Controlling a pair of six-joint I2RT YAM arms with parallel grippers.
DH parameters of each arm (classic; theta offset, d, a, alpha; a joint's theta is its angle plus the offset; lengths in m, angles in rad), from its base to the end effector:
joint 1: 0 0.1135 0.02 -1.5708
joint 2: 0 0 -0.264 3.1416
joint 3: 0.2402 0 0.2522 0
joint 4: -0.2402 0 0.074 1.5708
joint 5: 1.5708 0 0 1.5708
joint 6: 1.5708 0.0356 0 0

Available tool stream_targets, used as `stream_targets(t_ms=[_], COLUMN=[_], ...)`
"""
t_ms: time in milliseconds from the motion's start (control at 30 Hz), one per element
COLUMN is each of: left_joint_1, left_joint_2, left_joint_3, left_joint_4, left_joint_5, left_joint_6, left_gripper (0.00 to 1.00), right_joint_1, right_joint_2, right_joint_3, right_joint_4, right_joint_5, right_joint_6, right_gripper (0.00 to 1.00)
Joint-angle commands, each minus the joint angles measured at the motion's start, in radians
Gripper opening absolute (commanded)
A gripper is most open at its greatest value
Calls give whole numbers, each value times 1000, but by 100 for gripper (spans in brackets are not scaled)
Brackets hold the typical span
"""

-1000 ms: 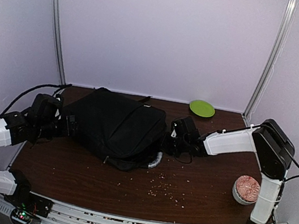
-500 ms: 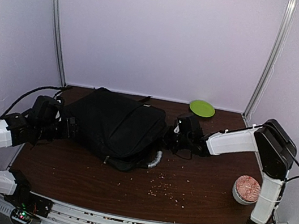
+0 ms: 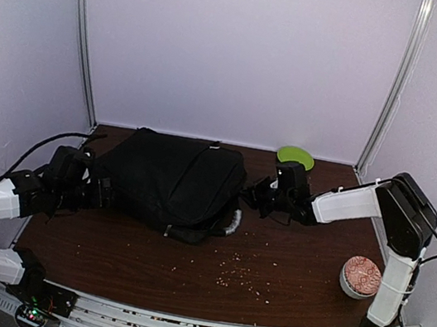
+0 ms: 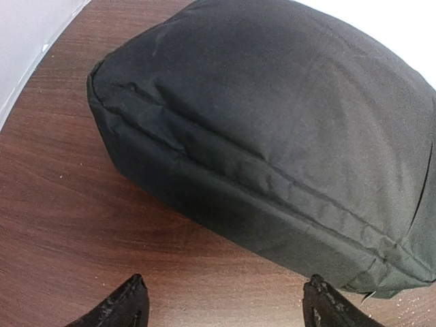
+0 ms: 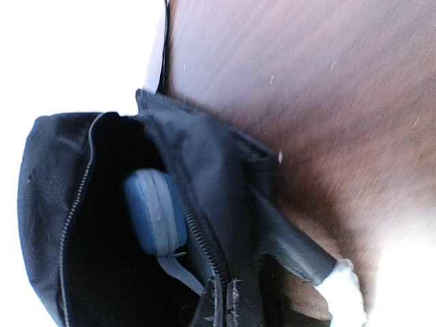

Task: Pack the student bag
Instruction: Adjust the student bag at the center of the board.

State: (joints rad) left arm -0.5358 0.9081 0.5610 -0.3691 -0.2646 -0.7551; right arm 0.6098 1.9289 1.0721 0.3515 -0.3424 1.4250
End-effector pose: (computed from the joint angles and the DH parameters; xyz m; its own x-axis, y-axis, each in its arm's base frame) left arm 0.1682 -0.0890 0.2236 -0.6326 -0.3937 -0.6670 -0.1516 0.9074 -0.3919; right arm 0.3312 0.2460 0.1629 -0.8297 0.5573 0.0337 0.2793 0.3620 0.8894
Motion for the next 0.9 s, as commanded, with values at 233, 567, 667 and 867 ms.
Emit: stream_targets(t_ms=[233, 567, 667, 867], left_joint_1=[-3, -108, -164, -168], left_joint_2=[23, 10, 38, 6], left_joint_3=[5, 124, 184, 156], left_joint_4=[59, -69, -179, -185], left_joint_5=[63, 0, -131, -156], left_joint_6=[14, 238, 264, 189], left_gripper=[80, 82, 82, 82], right_joint_1=[-111, -69, 23, 275], right_joint_2=[-41, -358, -484, -560], right_joint_3=[89, -227, -351, -396], right_joint_4=[-101, -234, -176, -49], right_joint_5=[5, 116, 182, 222], right_joint_6=[-183, -353, -361, -316], right_gripper=[25, 63, 63, 63])
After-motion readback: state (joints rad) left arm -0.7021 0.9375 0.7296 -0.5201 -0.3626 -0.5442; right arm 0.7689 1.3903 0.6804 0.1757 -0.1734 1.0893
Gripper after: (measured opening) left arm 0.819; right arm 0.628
